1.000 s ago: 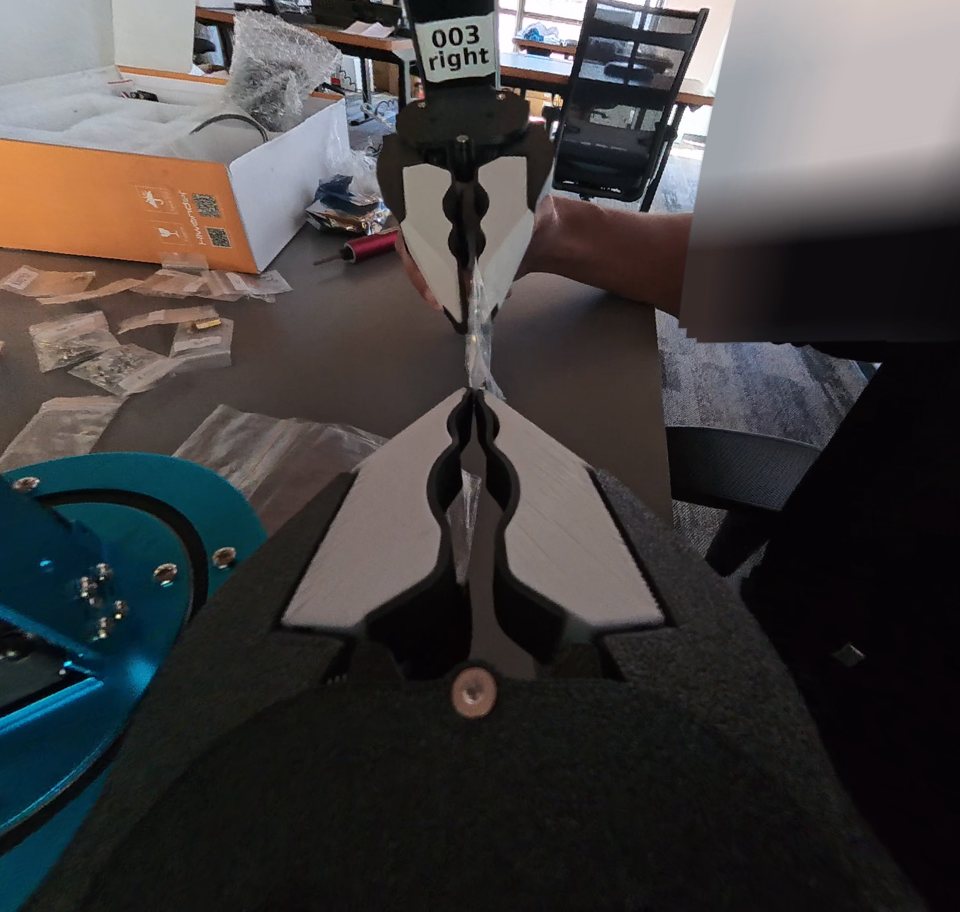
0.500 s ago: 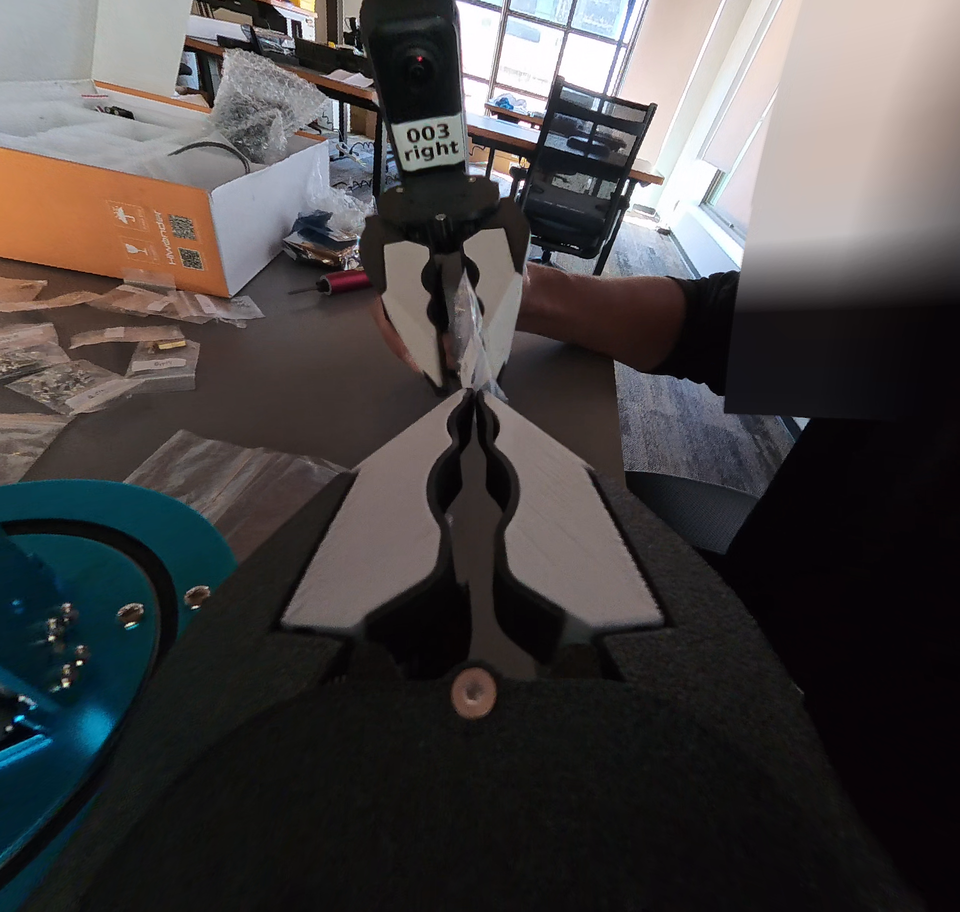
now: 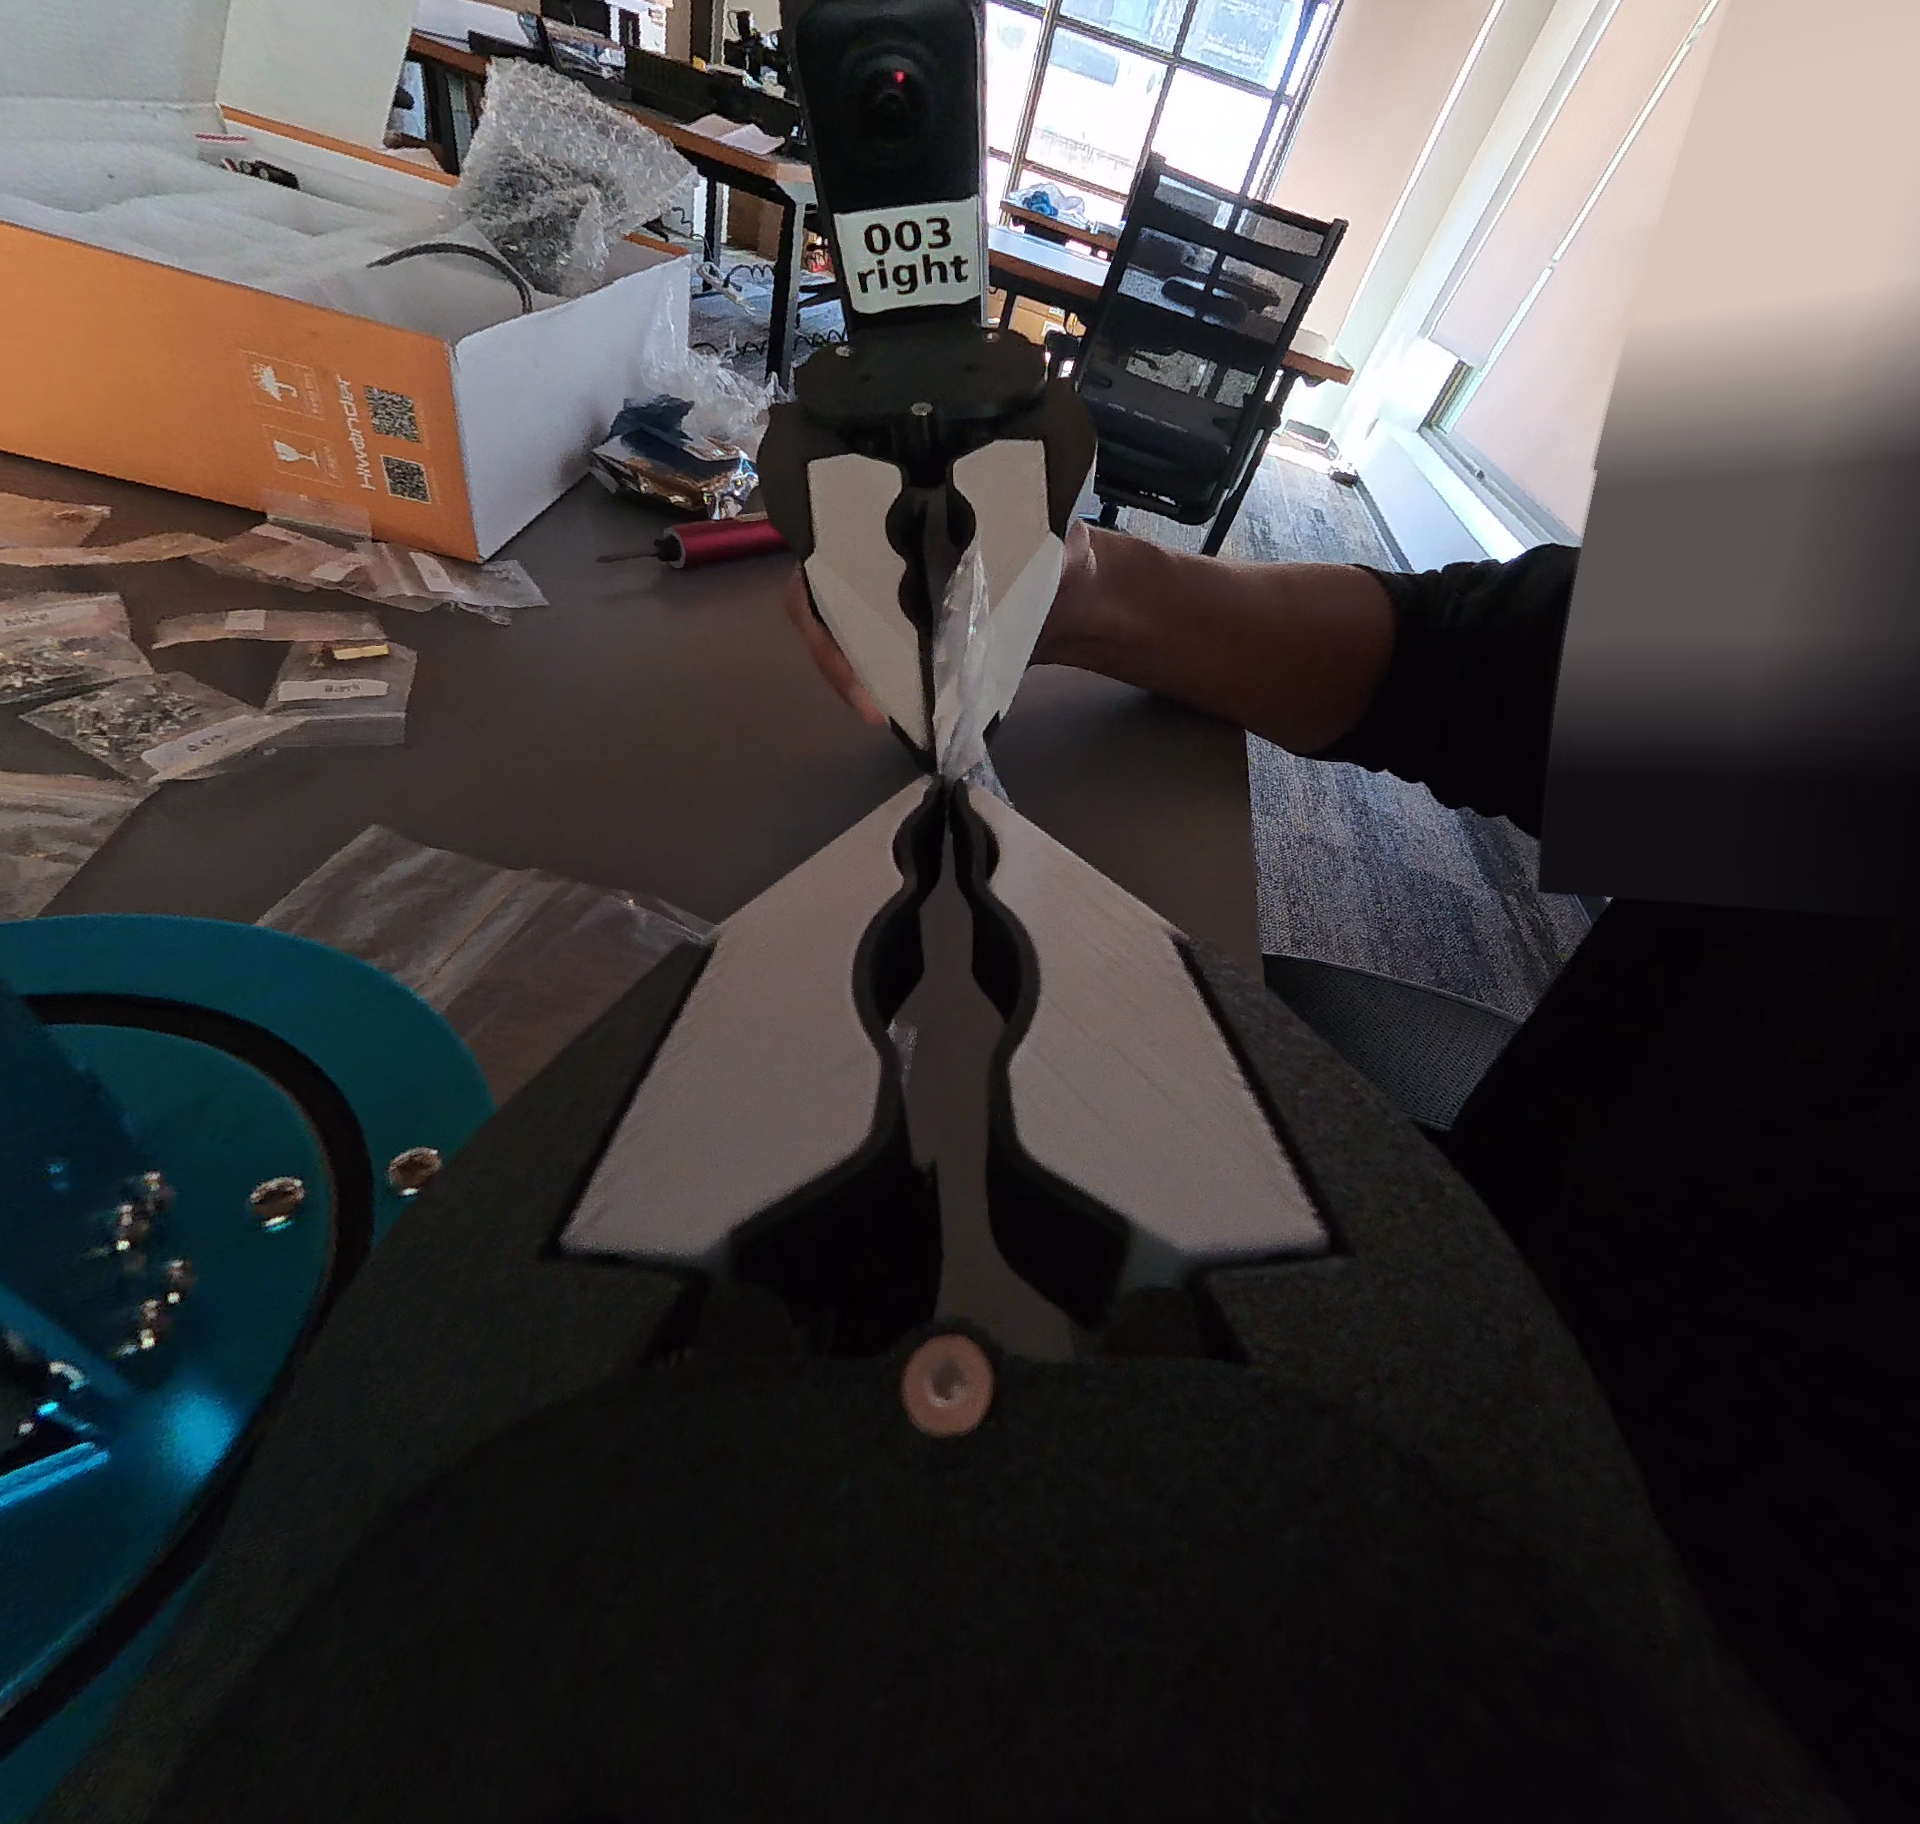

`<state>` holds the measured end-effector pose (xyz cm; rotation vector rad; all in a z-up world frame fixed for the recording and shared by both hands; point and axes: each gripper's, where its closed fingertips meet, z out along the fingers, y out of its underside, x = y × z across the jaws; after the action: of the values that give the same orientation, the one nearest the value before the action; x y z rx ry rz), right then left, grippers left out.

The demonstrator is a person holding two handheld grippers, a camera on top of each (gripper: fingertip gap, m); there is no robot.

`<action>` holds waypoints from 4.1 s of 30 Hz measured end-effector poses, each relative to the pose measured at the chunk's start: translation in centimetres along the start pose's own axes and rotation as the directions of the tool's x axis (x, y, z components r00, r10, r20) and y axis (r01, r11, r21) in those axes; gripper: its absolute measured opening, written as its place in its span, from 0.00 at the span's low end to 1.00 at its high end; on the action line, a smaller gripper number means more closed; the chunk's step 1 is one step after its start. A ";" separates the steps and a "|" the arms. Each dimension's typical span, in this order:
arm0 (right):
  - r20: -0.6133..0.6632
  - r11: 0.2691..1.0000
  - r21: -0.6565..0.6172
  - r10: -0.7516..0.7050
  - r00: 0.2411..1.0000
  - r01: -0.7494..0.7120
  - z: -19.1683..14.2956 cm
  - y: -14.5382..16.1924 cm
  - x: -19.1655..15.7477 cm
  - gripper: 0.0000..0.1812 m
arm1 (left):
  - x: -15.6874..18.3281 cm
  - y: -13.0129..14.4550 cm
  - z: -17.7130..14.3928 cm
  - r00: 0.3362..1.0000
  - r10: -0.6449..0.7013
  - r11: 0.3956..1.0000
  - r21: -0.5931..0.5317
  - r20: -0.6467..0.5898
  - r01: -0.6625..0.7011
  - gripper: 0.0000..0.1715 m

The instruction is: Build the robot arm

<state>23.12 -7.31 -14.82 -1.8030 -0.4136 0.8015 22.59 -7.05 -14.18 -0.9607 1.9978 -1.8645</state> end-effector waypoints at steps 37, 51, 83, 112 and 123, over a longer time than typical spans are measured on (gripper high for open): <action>-0.244 0.940 -0.339 -0.053 0.968 -0.034 -0.1 6.2 5.0 0.01 | -5.4 5.2 1.0 0.837 0.418 0.864 -0.440 0.353 -0.246 0.00; -0.199 0.967 -0.249 0.008 0.980 -0.059 -0.6 5.0 4.7 0.01 | -4.6 2.3 -0.9 0.822 0.387 0.906 -0.336 0.417 -0.257 0.00; -0.280 0.888 -0.456 -0.196 0.940 0.049 5.0 6.5 5.2 0.12 | -0.7 3.3 -12.3 0.950 0.101 0.916 -0.401 0.294 0.026 0.00; -0.203 0.845 -0.533 -0.173 0.964 0.039 3.5 7.6 5.7 0.09 | -2.9 5.6 -14.6 0.948 0.136 0.870 -0.492 0.287 0.024 0.00; -0.224 0.825 -0.561 -0.230 0.947 0.067 3.7 7.7 5.8 0.03 | -2.6 6.4 -12.0 0.962 0.167 0.818 -0.575 0.218 -0.012 0.00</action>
<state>23.96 -3.94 -24.57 -2.3454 -0.6336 0.3086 15.63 3.89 -19.15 -1.1519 2.4213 -1.0155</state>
